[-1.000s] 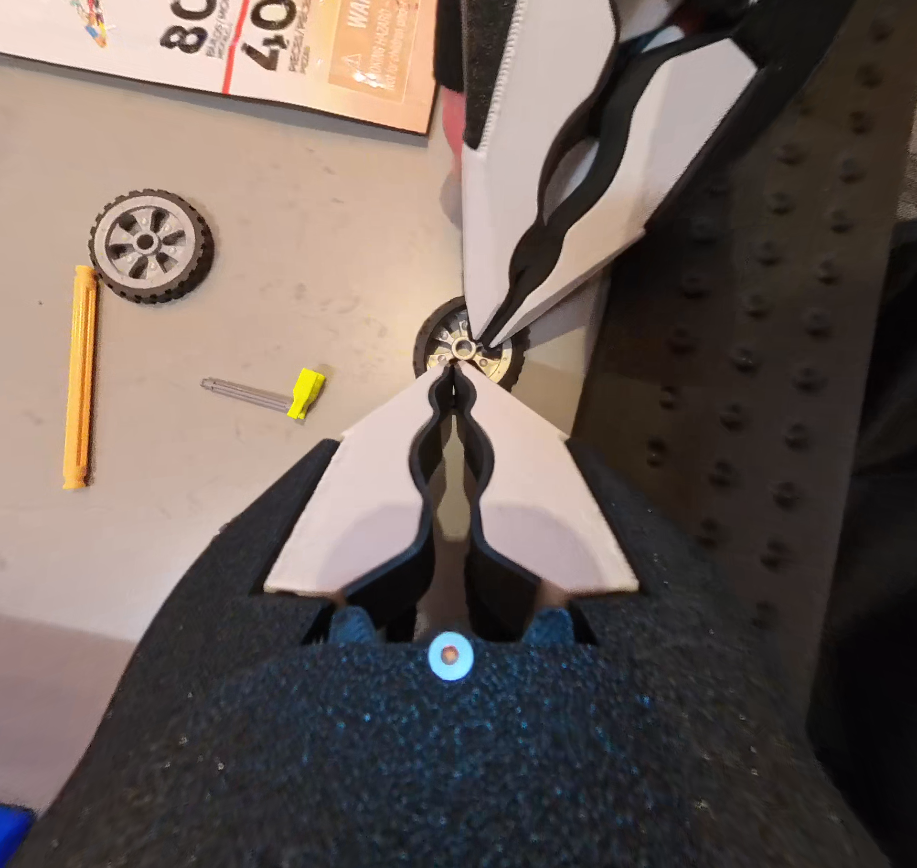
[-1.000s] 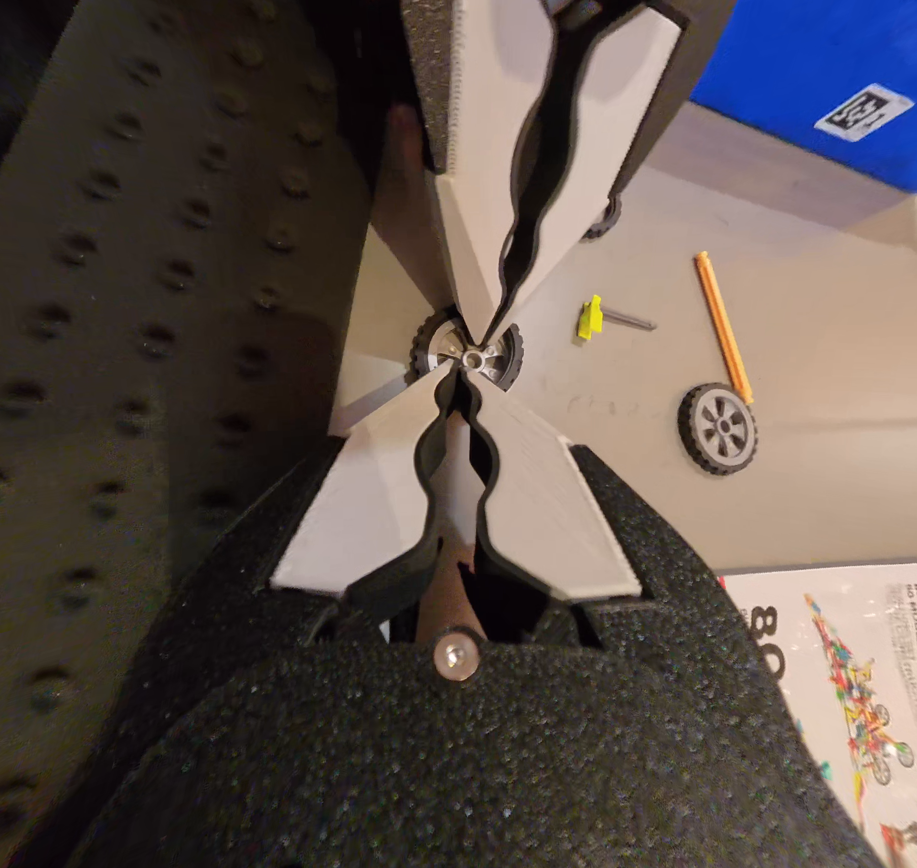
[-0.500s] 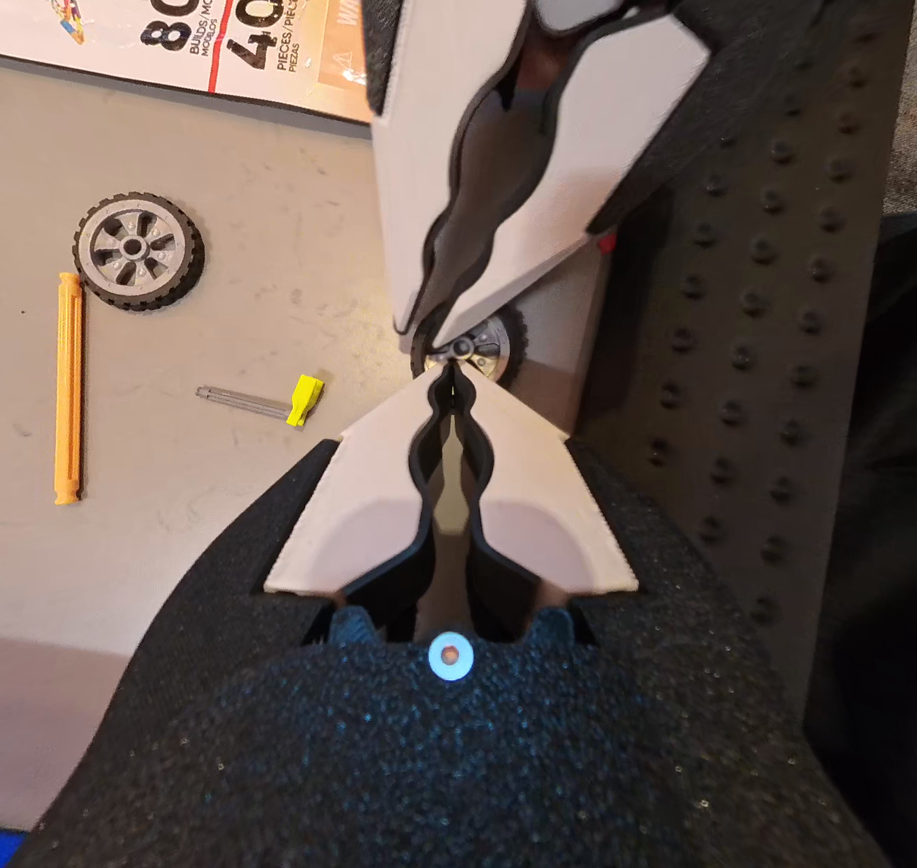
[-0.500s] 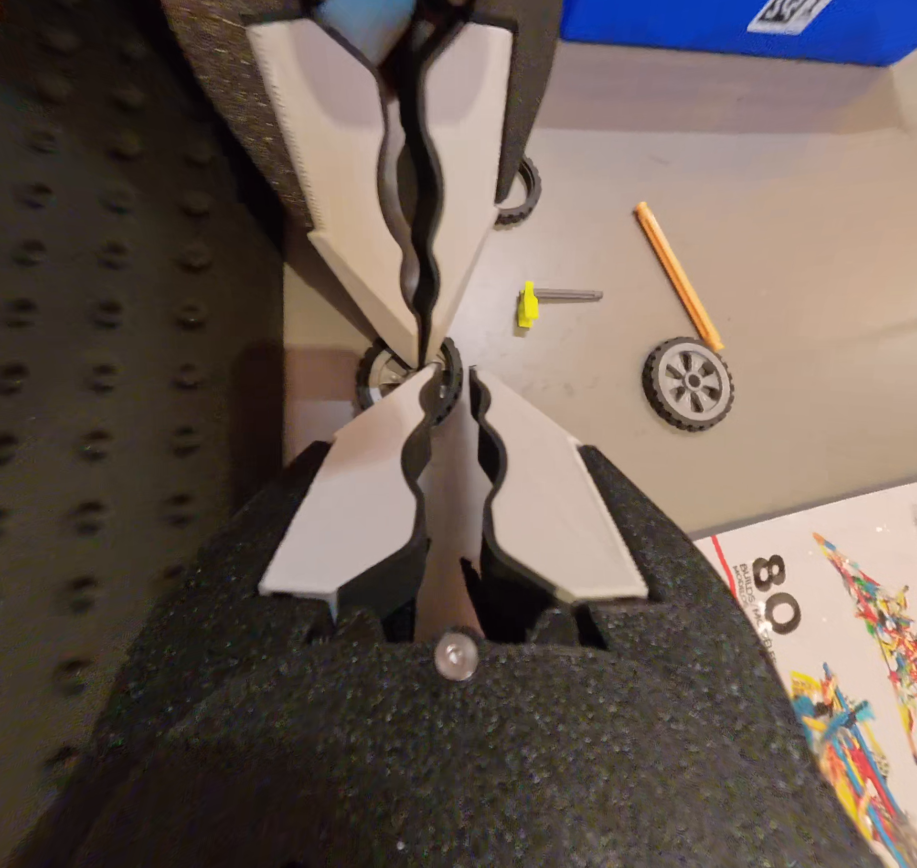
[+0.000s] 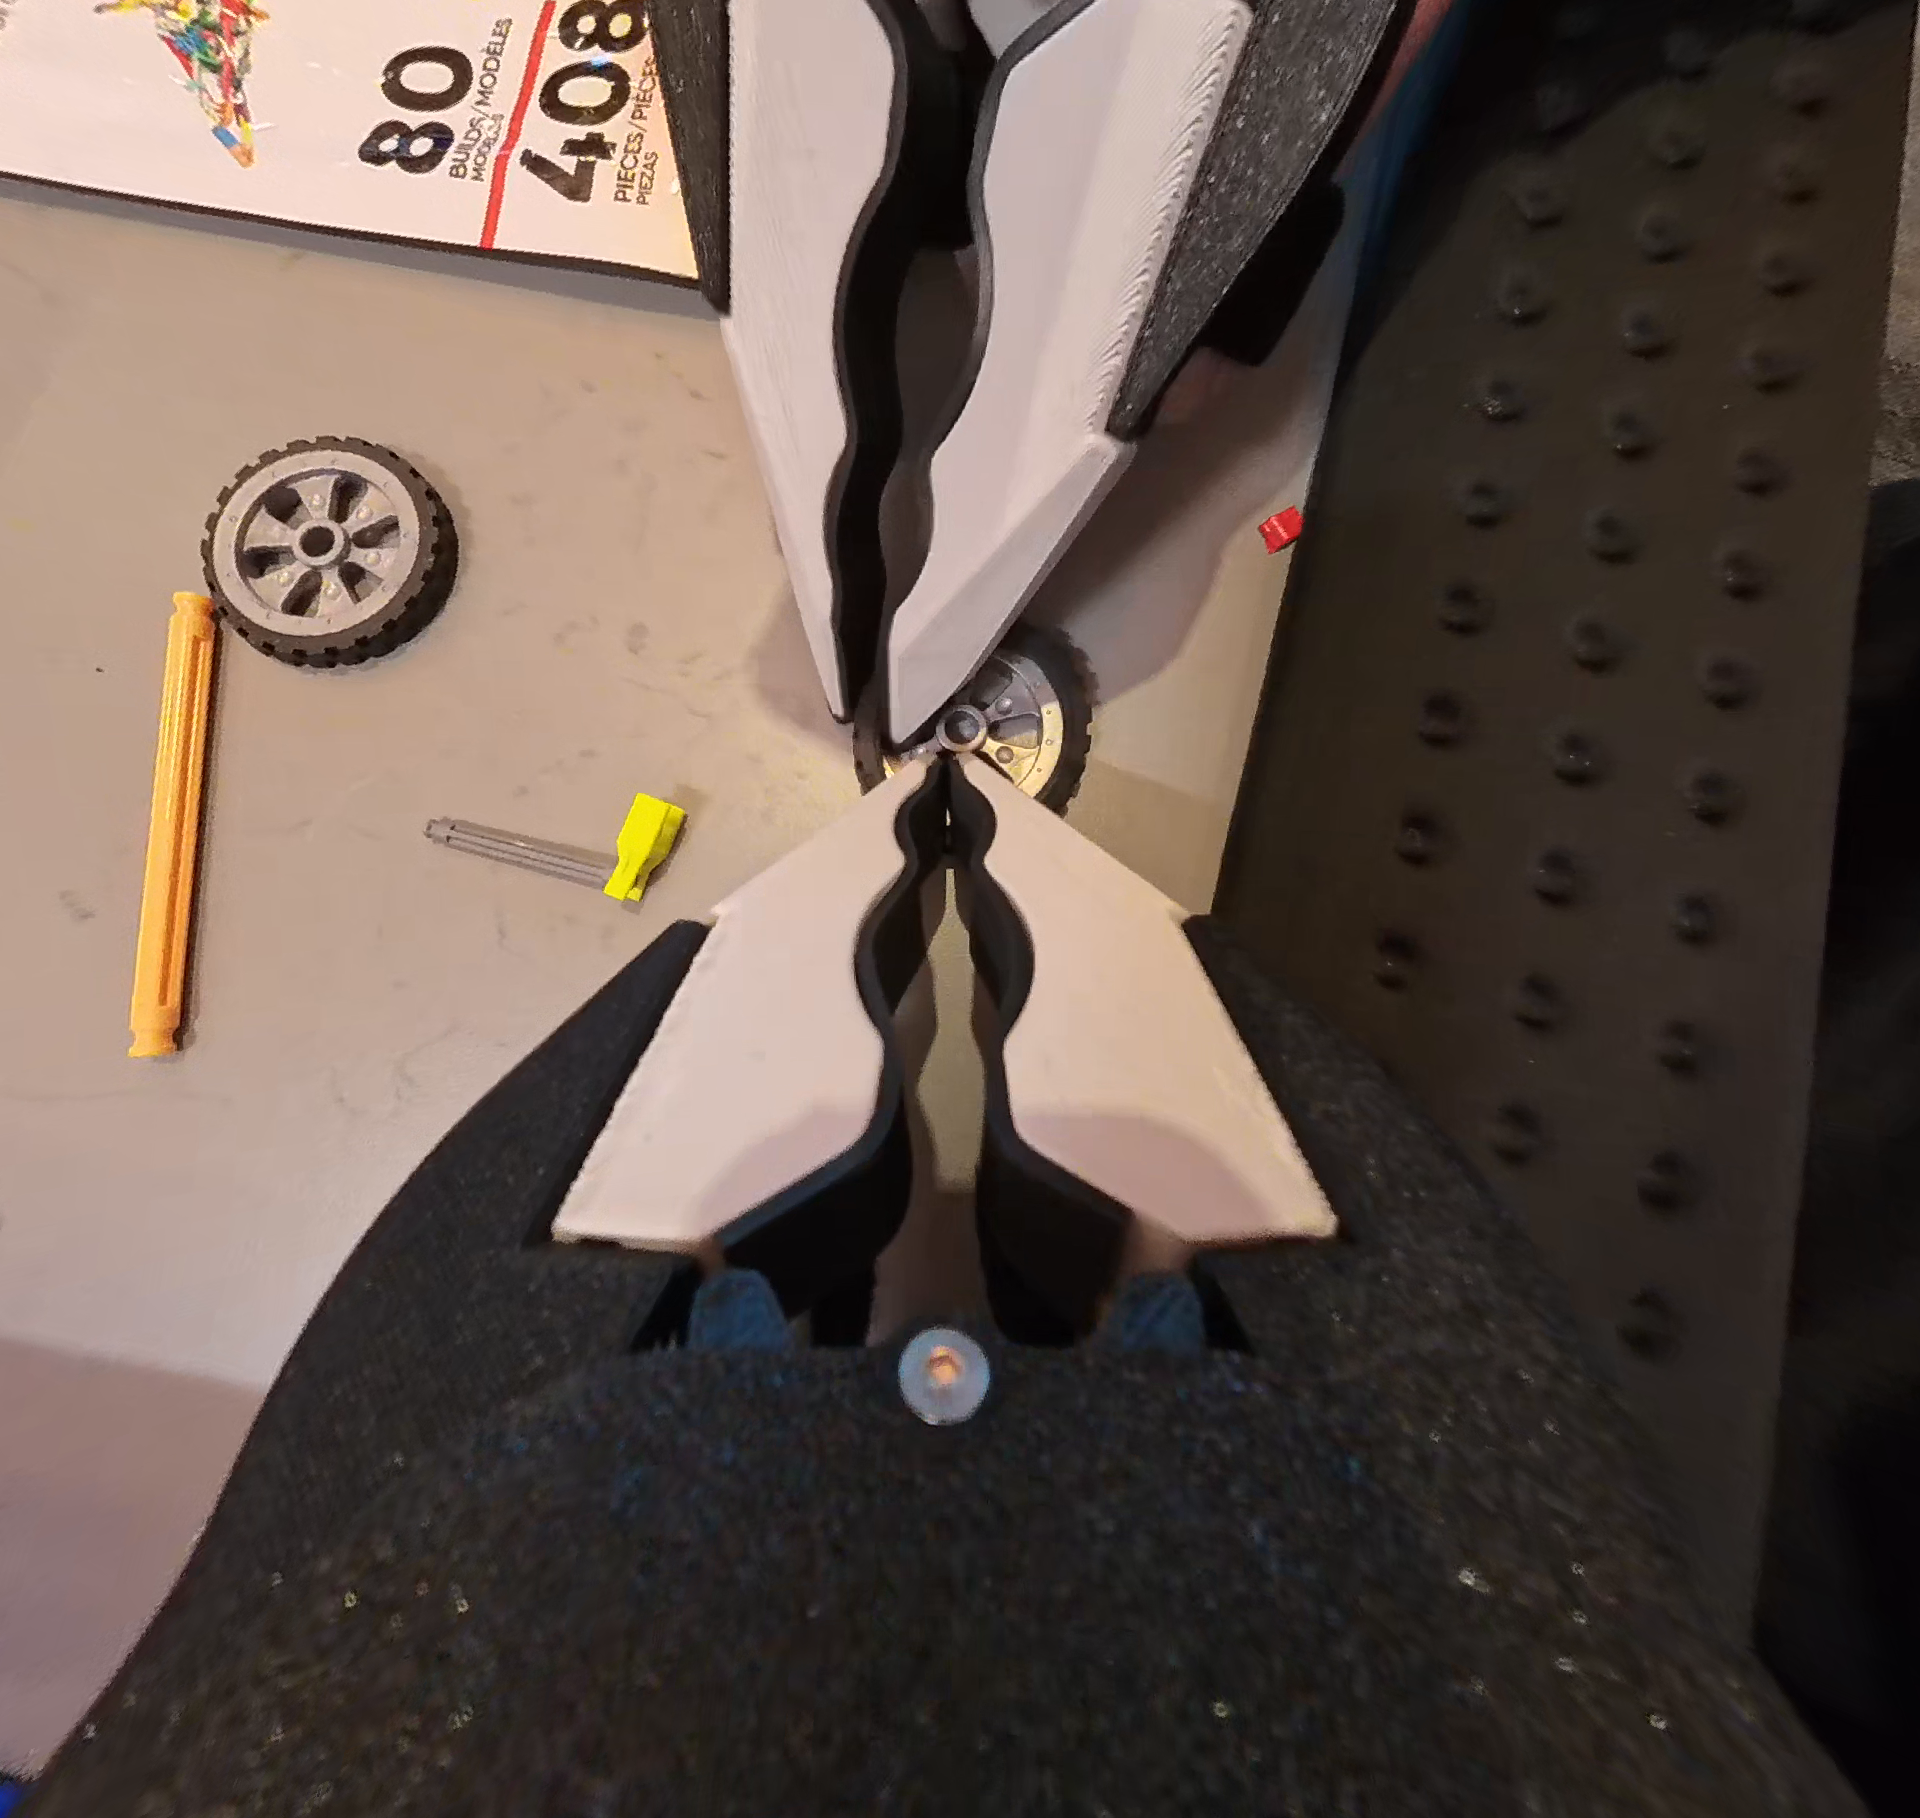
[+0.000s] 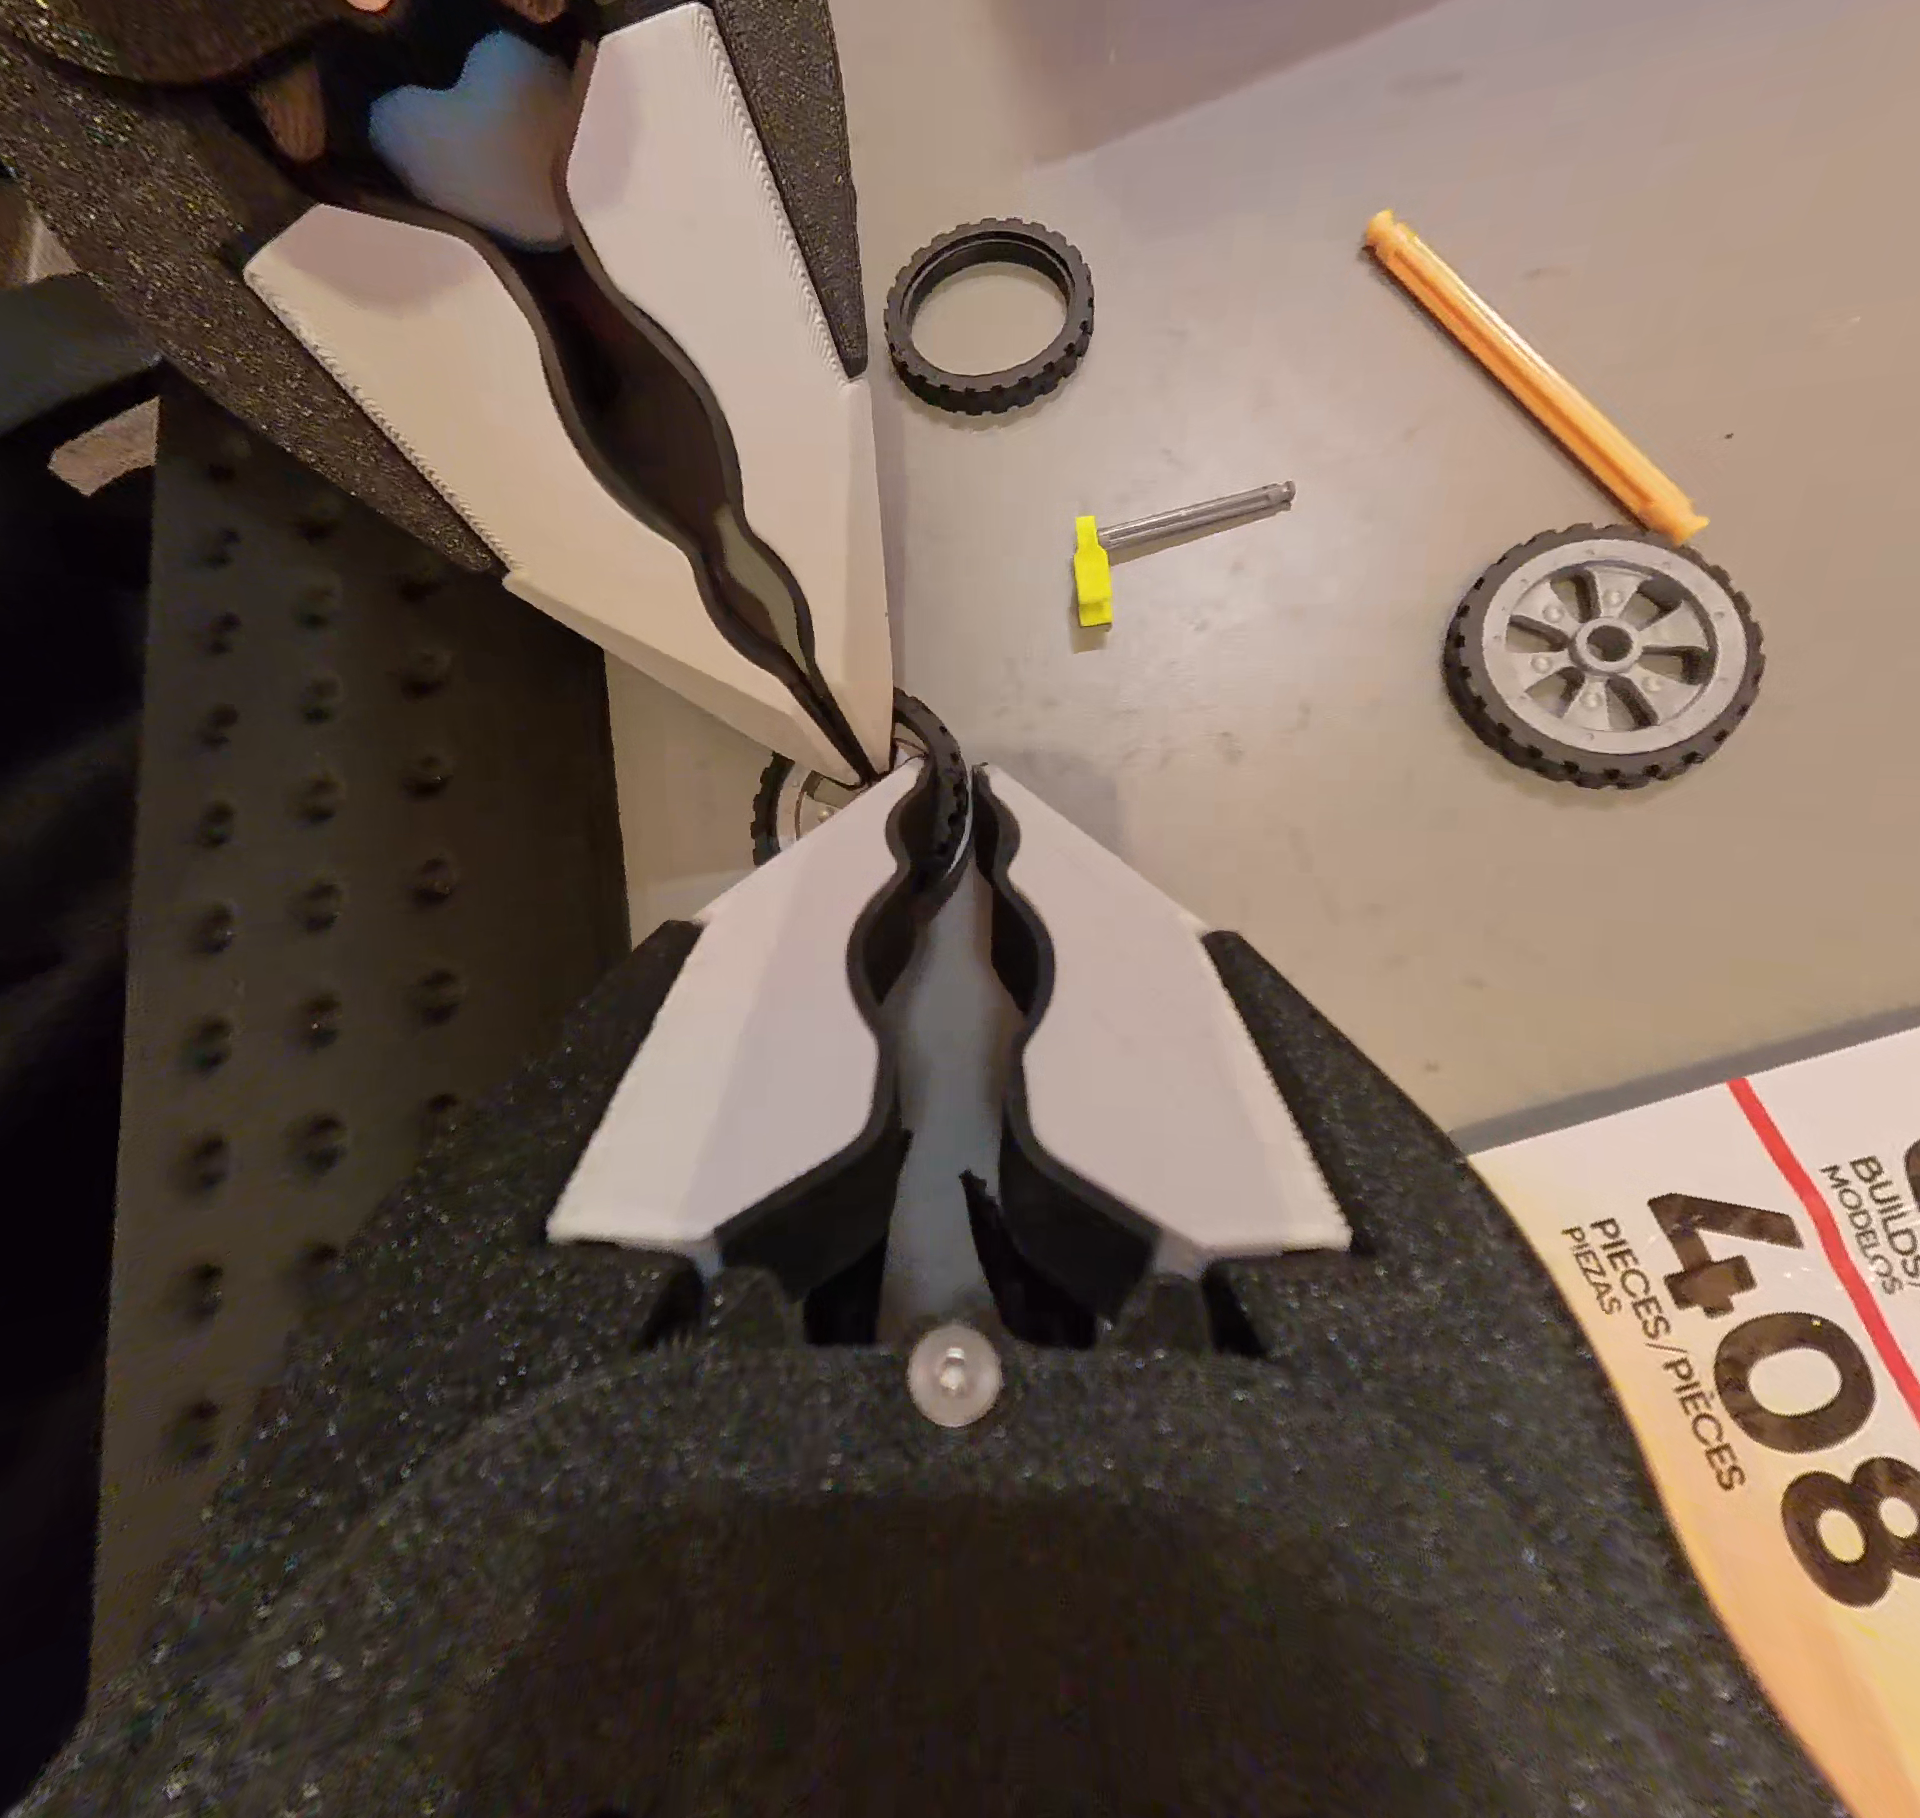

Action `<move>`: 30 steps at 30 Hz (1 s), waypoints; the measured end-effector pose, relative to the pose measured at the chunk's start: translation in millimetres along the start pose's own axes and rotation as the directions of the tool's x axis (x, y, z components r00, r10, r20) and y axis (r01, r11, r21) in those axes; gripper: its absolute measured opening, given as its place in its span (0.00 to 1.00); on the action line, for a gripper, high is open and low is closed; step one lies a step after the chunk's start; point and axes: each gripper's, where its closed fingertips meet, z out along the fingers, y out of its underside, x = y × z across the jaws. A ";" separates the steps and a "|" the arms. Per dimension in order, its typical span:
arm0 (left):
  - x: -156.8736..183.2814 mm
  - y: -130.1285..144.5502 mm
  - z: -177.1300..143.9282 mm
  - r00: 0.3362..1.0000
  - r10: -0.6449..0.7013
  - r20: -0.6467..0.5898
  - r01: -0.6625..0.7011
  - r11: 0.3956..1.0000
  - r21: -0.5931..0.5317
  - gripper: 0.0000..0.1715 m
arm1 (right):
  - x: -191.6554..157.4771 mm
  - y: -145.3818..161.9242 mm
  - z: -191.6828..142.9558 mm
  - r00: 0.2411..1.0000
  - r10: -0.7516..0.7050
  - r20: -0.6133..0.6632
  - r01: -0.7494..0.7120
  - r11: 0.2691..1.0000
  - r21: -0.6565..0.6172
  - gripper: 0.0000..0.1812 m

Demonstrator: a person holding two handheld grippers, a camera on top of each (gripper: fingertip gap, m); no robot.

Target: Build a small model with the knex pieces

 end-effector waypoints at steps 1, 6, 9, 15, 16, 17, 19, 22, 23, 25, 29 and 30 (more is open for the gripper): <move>0.0 0.1 -0.1 1.000 0.004 0.003 -0.004 1.000 0.003 0.00 | -0.1 -0.9 -0.8 1.000 -0.008 -0.001 0.008 1.000 0.005 0.04; 0.0 -0.5 0.3 1.000 0.007 -0.014 -0.007 1.000 0.005 0.00 | 2.4 -1.8 -4.8 1.000 0.003 0.004 -0.003 1.000 0.024 0.06; -0.2 -1.3 0.8 1.000 0.016 -0.012 -0.016 1.000 0.008 0.00 | 5.9 -0.8 -8.2 1.000 0.024 -0.005 -0.023 0.999 0.036 0.10; -1.7 -4.1 3.3 1.000 0.027 -0.002 -0.027 1.000 0.016 0.00 | 5.9 0.5 -7.9 0.994 0.106 0.025 -0.107 0.994 0.033 0.03; -1.8 -4.1 3.4 1.000 0.030 0.002 -0.030 0.999 0.017 0.00 | 6.3 0.5 -7.7 0.994 0.108 0.023 -0.109 0.994 0.032 0.03; -1.7 -4.3 3.5 1.000 0.031 0.007 -0.031 0.999 0.020 0.00 | 6.5 0.5 -7.5 0.994 0.110 0.022 -0.110 0.993 0.031 0.03; -1.9 -4.7 3.9 0.999 0.030 0.011 -0.030 0.999 0.022 0.00 | 7.3 0.5 -7.2 0.993 0.117 0.019 -0.117 0.993 0.030 0.03; -2.2 -5.2 4.5 0.999 0.046 0.021 -0.046 0.999 0.017 0.00 | 8.6 0.1 -6.7 0.992 0.122 0.002 -0.122 0.992 0.031 0.02; -2.2 -5.3 4.6 0.999 0.049 0.021 -0.049 0.999 0.016 0.00 | 9.0 0.0 -6.7 0.992 0.123 -0.002 -0.123 0.992 0.031 0.02; -2.7 -5.7 5.1 0.998 0.059 0.030 -0.059 0.998 0.012 0.00 | 10.0 -0.2 -6.5 0.994 0.103 -0.031 -0.103 0.994 0.024 0.02; -3.5 -6.3 5.6 0.997 0.068 0.036 -0.068 0.998 0.007 0.00 | 11.7 0.0 -6.6 0.987 -0.031 -0.156 0.022 0.998 -0.061 0.02; -3.6 -6.4 5.7 0.997 0.067 0.035 -0.067 0.998 0.005 0.00 | 11.9 0.3 -6.7 0.985 -0.051 -0.166 0.039 0.996 -0.075 0.02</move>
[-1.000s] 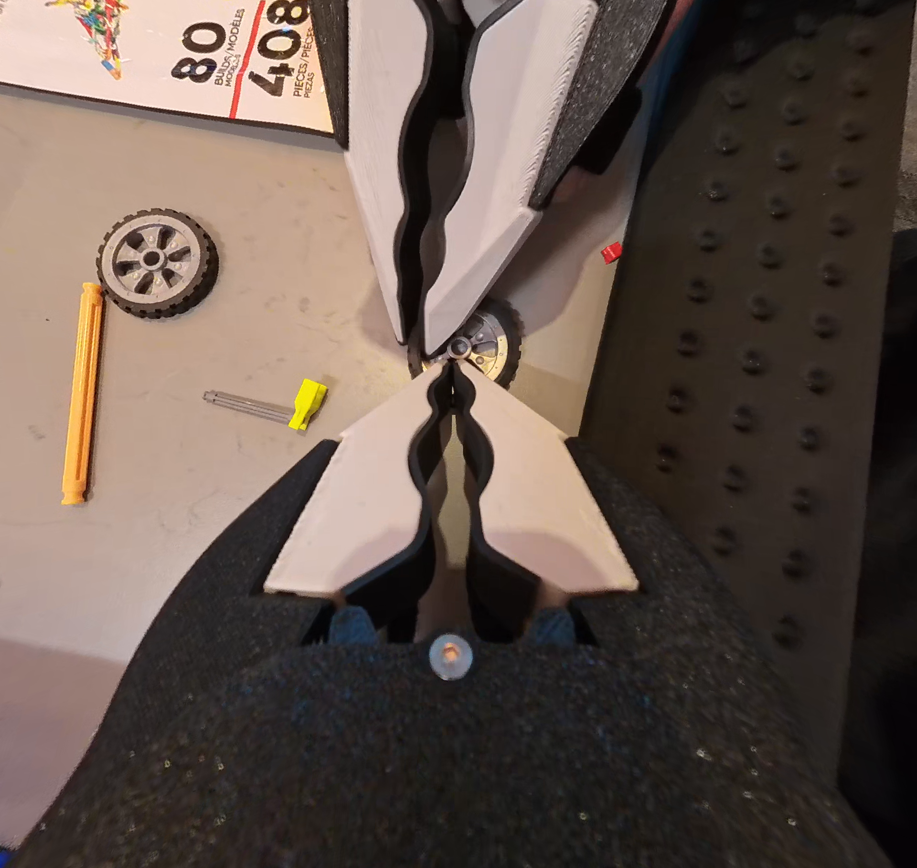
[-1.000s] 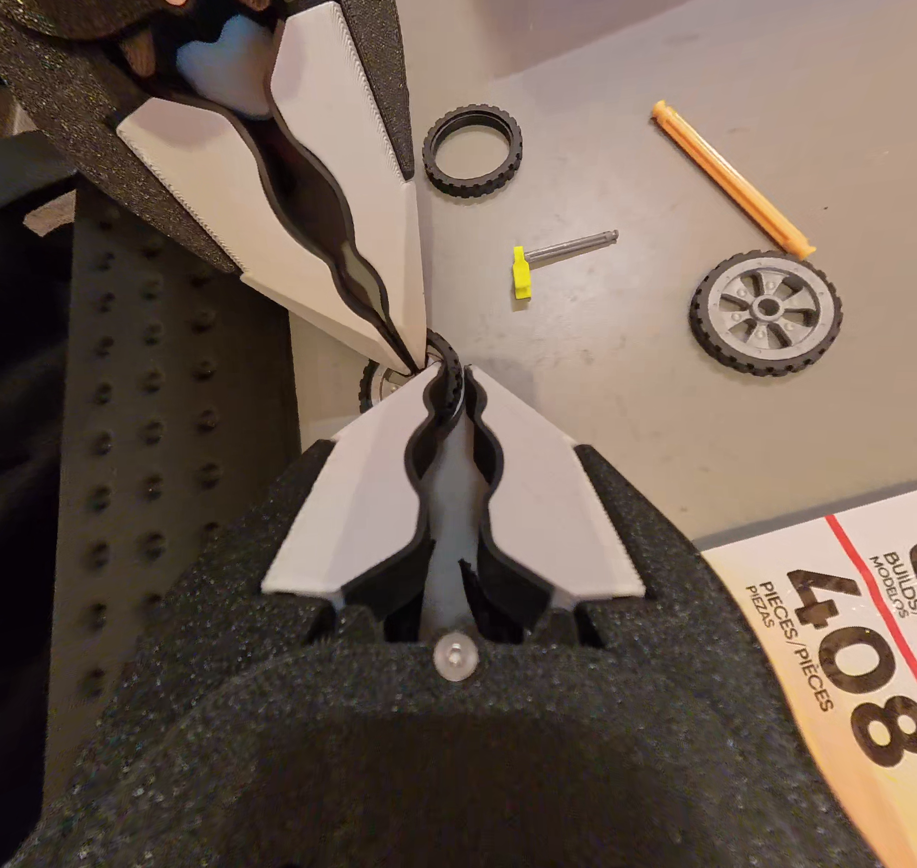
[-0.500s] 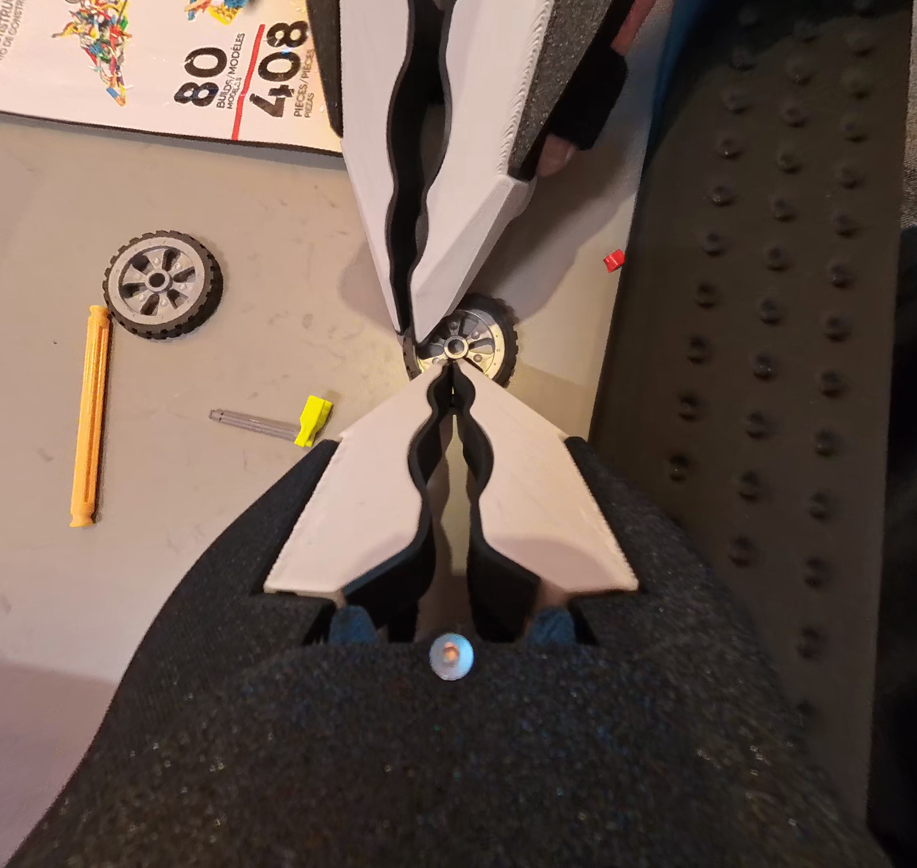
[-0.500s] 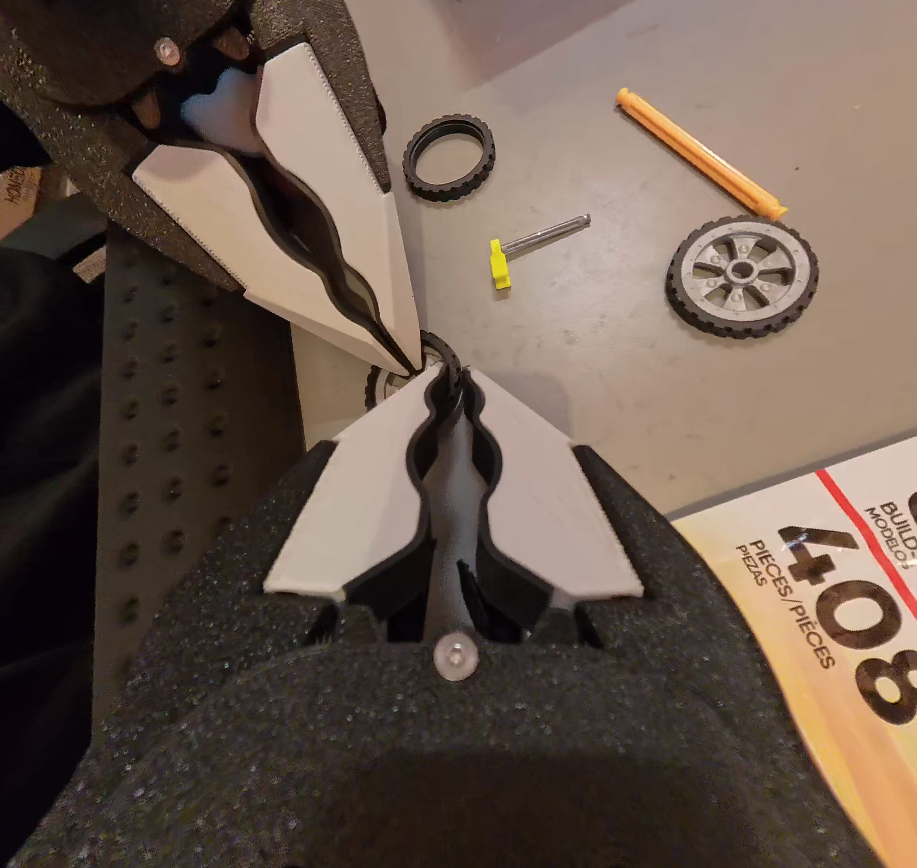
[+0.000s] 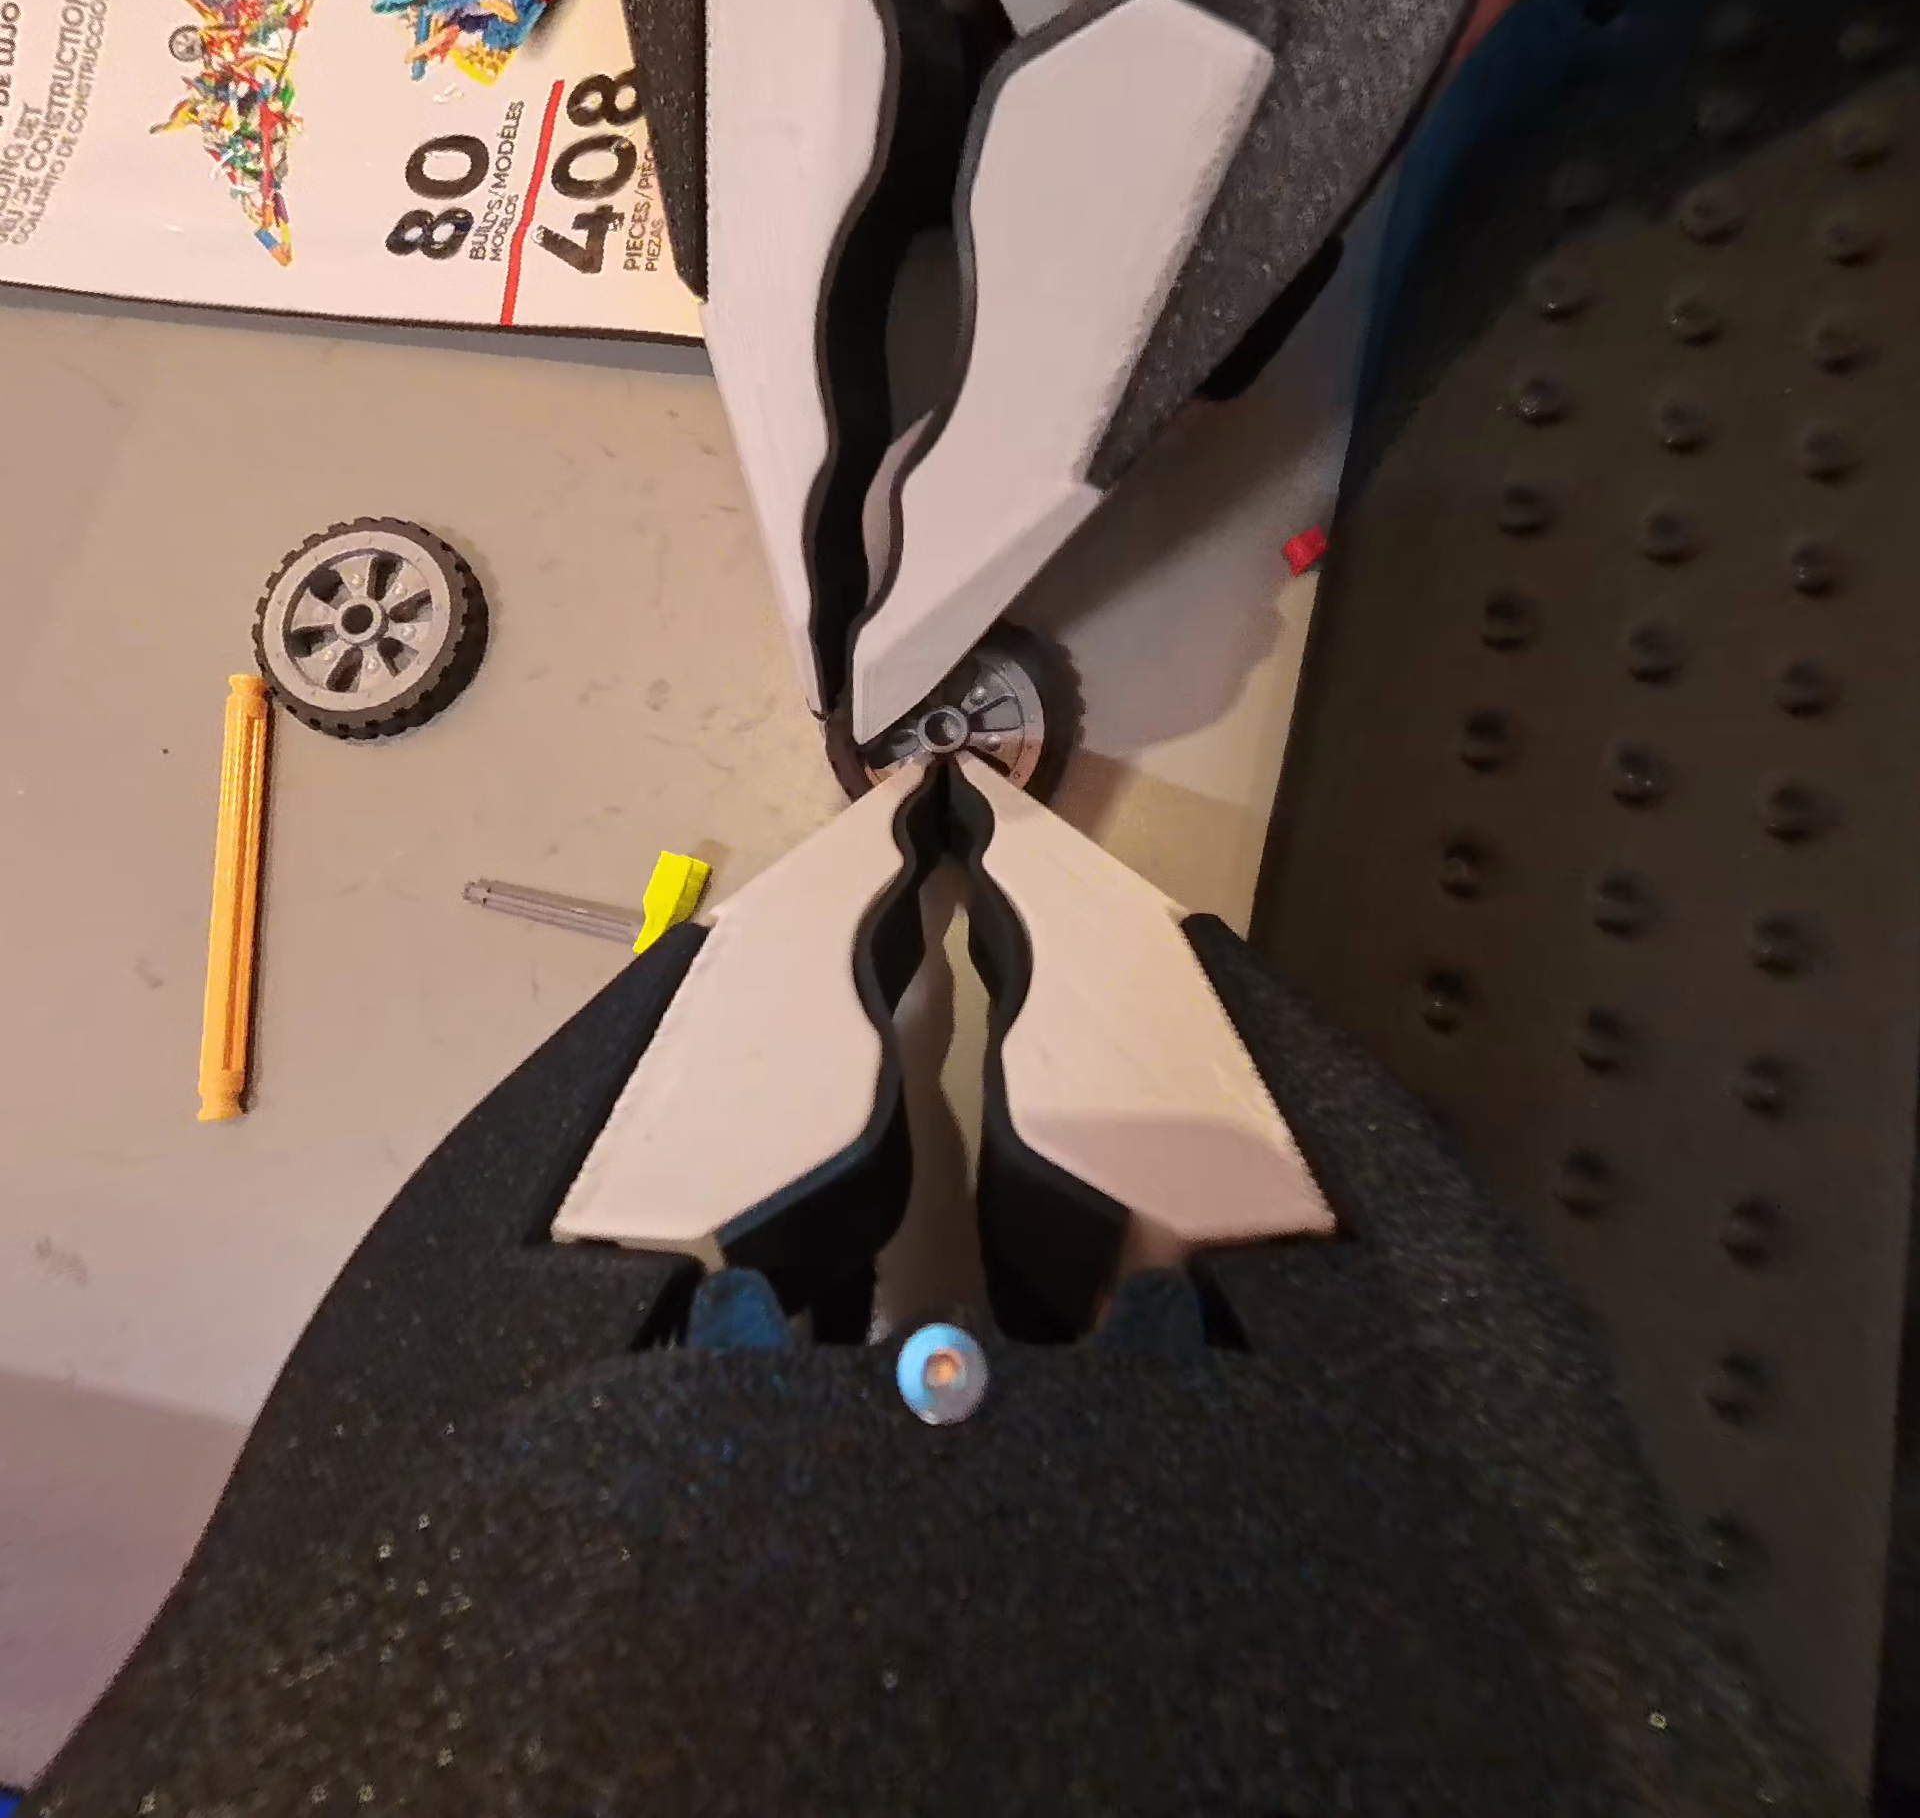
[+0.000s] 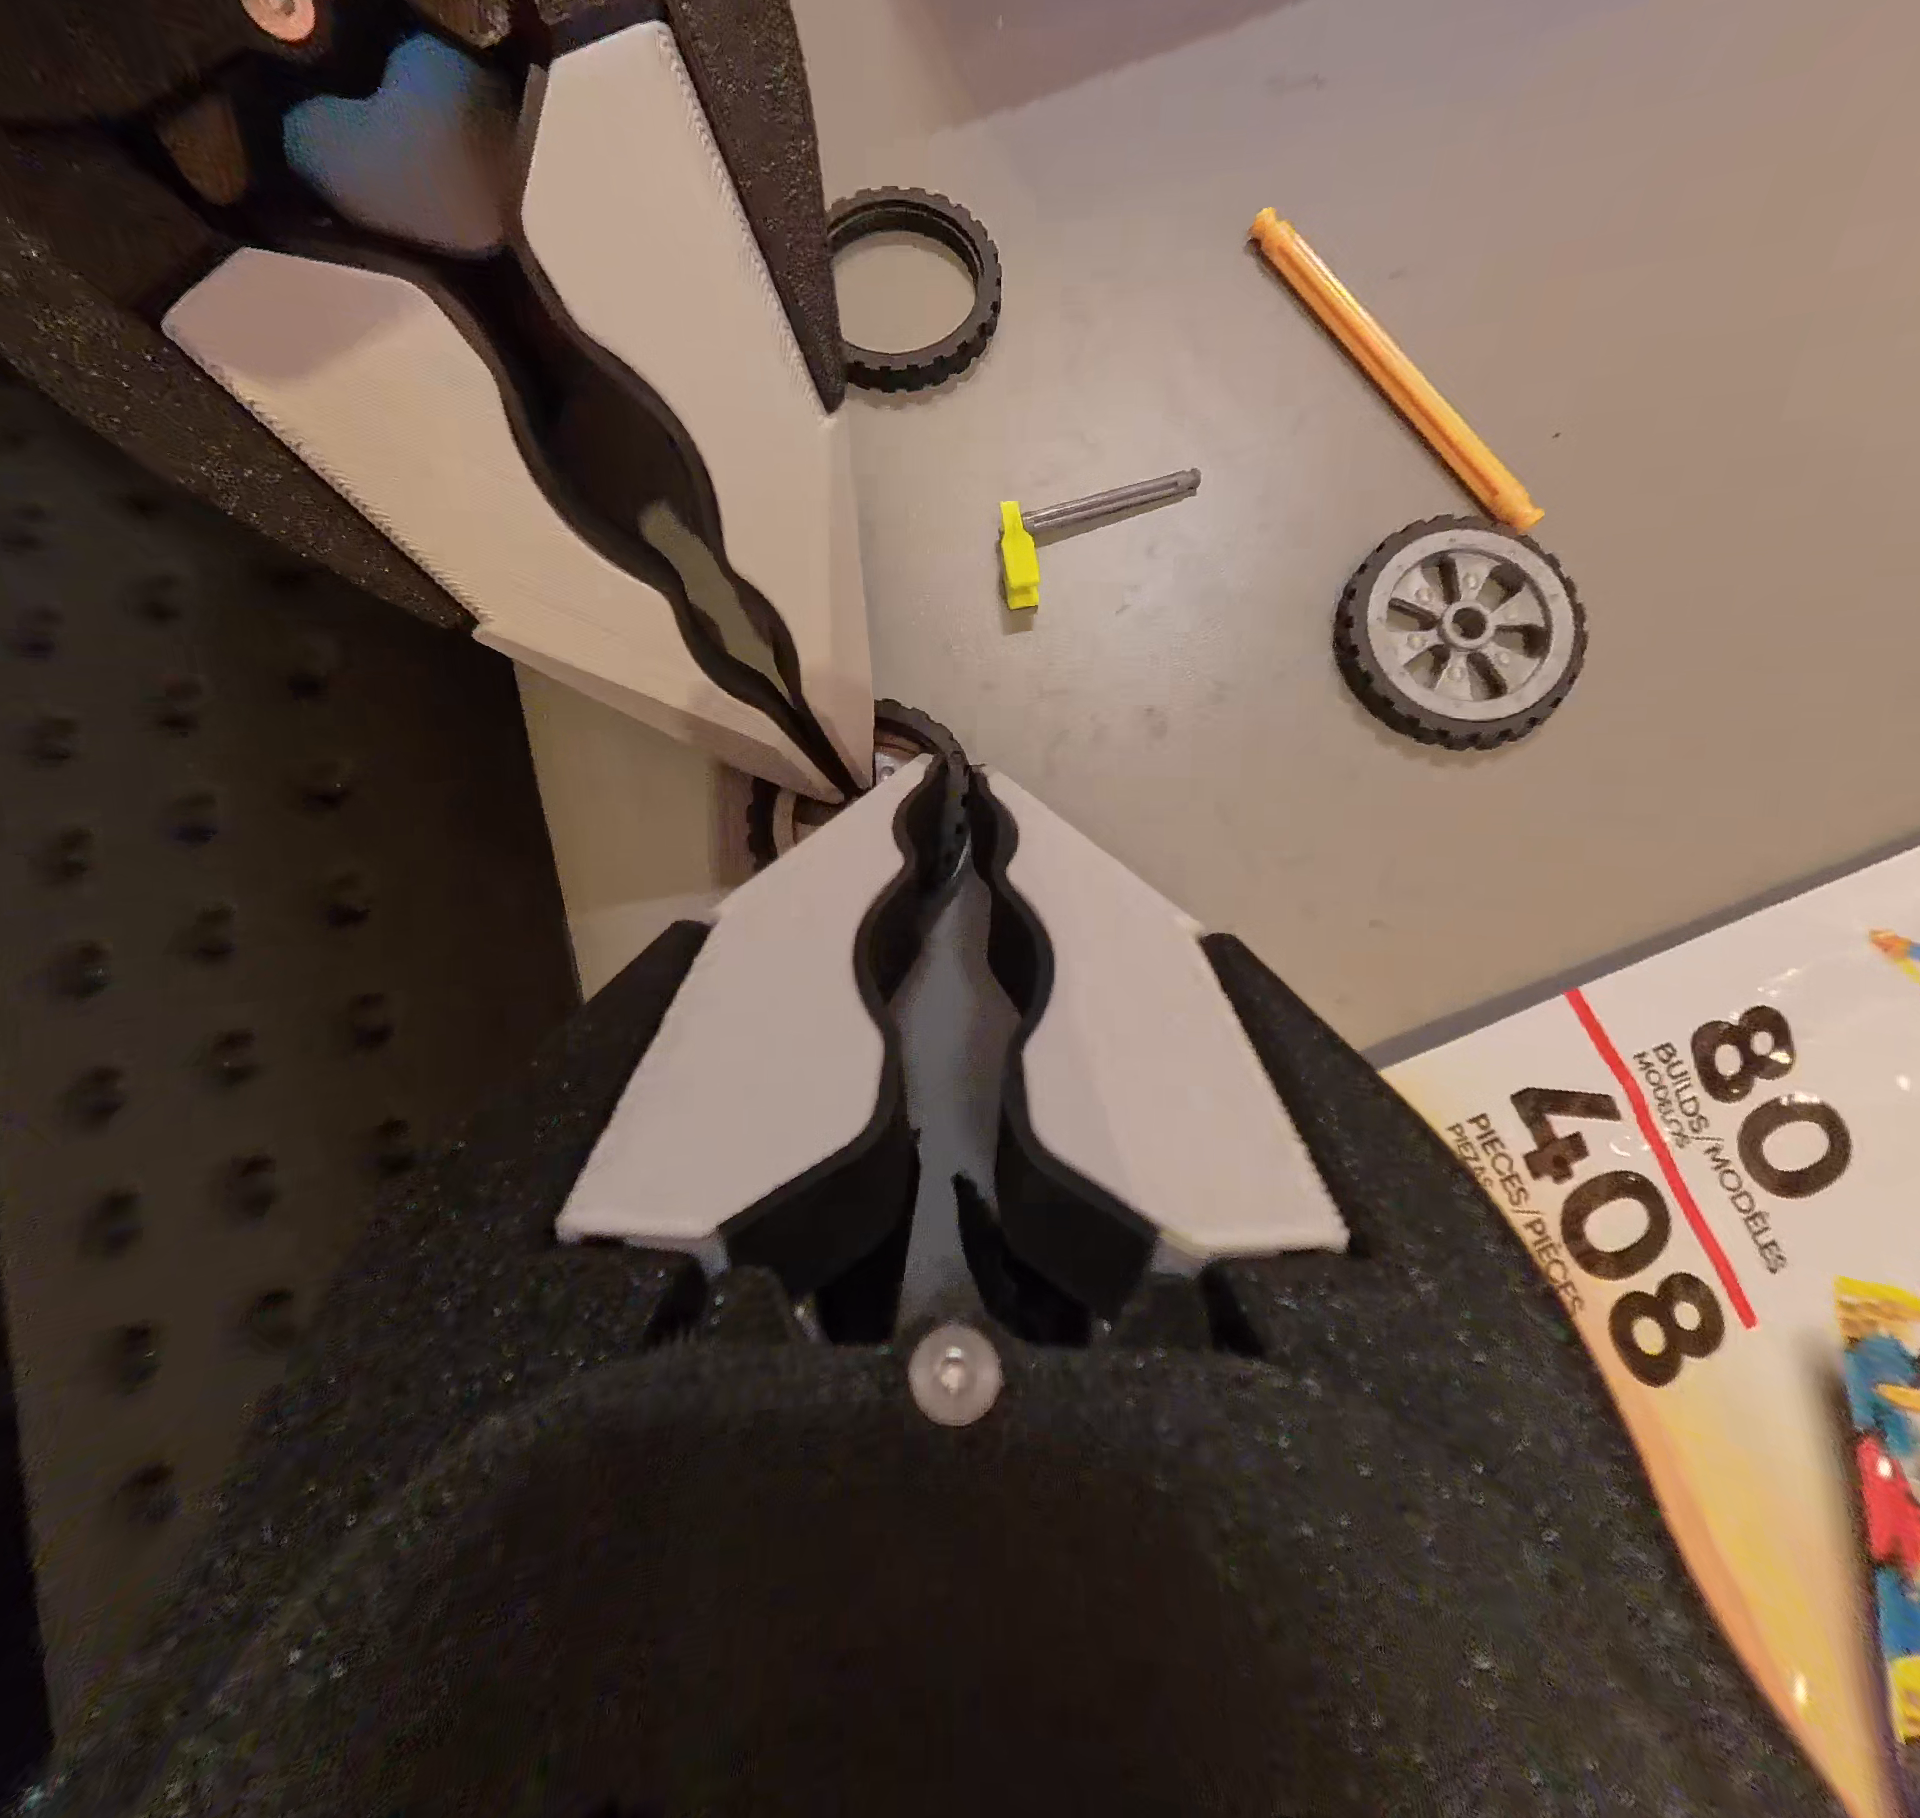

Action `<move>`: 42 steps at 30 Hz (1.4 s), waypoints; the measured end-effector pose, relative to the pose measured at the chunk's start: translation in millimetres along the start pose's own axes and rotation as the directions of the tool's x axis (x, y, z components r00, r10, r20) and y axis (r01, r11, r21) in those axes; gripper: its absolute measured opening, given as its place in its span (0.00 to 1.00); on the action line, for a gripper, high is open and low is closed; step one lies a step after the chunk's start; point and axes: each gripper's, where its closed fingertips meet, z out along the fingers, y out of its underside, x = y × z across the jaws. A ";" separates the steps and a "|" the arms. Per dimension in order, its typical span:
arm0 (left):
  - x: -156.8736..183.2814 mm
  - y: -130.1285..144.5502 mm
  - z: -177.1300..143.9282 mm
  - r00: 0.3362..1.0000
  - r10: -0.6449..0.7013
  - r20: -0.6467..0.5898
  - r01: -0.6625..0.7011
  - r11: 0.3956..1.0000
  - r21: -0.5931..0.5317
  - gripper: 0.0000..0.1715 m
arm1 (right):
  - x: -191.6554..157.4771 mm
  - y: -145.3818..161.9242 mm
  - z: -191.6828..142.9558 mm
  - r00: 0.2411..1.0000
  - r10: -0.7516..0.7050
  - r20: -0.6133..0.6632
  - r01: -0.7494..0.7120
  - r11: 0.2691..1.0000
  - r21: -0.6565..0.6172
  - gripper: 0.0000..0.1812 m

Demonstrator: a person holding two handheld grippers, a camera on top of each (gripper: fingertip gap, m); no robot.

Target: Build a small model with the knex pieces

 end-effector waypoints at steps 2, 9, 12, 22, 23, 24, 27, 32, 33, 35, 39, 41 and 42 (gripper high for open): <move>-0.5 -0.3 0.4 1.000 0.004 0.003 -0.004 1.000 -0.002 0.00 | 0.8 0.2 0.0 0.997 -0.062 -0.043 0.060 0.998 -0.033 0.02; -1.6 -1.3 1.4 1.000 0.010 0.005 -0.010 1.000 -0.007 0.00 | 2.2 0.9 0.8 0.988 0.114 0.099 -0.116 0.993 0.006 0.02; -1.9 -1.8 1.9 1.000 0.010 0.003 -0.010 1.000 -0.006 0.00 | 2.5 0.6 1.1 0.978 0.162 0.132 -0.165 0.986 0.008 0.03; -2.3 -3.5 3.5 0.999 0.040 0.011 -0.040 0.999 -0.007 0.00 | 2.5 -0.2 2.0 0.905 0.317 0.283 -0.327 0.945 -0.011 0.03; -2.4 -3.4 3.5 0.999 0.047 0.016 -0.047 0.999 -0.008 0.00 | 2.4 -0.2 2.0 0.897 0.328 0.297 -0.339 0.941 -0.016 0.03; -2.4 -3.4 3.6 0.998 0.054 0.021 -0.054 0.999 -0.010 0.00 | 2.3 -0.3 2.0 0.888 0.339 0.310 -0.350 0.937 -0.021 0.03; -2.5 -3.6 3.9 0.998 0.055 0.019 -0.055 0.998 -0.005 0.00 | 2.2 -0.7 2.2 0.855 0.375 0.358 -0.390 0.920 -0.034 0.03; -2.7 -3.6 4.0 0.997 0.068 0.026 -0.067 0.998 -0.002 0.00 | 2.2 -0.8 2.2 0.851 0.391 0.351 -0.399 0.915 -0.051 0.03; -2.8 -3.6 3.9 0.997 0.069 0.027 -0.069 0.998 -0.002 0.00 | 2.2 -0.9 2.1 0.857 0.385 0.342 -0.390 0.919 -0.056 0.03; -2.8 -3.7 4.0 0.997 0.069 0.028 -0.069 0.998 0.000 0.00 | 2.7 -0.7 1.6 0.881 0.355 0.314 -0.352 0.934 -0.068 0.03; -2.8 -4.4 4.7 0.997 0.070 0.032 -0.070 0.998 0.005 0.00 | 4.6 4.3 -1.8 0.925 0.268 0.268 -0.248 0.963 -0.108 0.06; -2.6 -4.7 5.0 0.998 0.060 0.024 -0.060 0.998 0.007 0.00 | 3.4 5.7 -3.4 0.931 0.248 0.268 -0.223 0.968 -0.118 0.04; -2.4 -4.9 5.3 0.998 0.062 0.023 -0.062 0.998 0.008 0.00 | 3.8 6.3 -4.5 0.937 0.237 0.258 -0.211 0.969 -0.125 0.04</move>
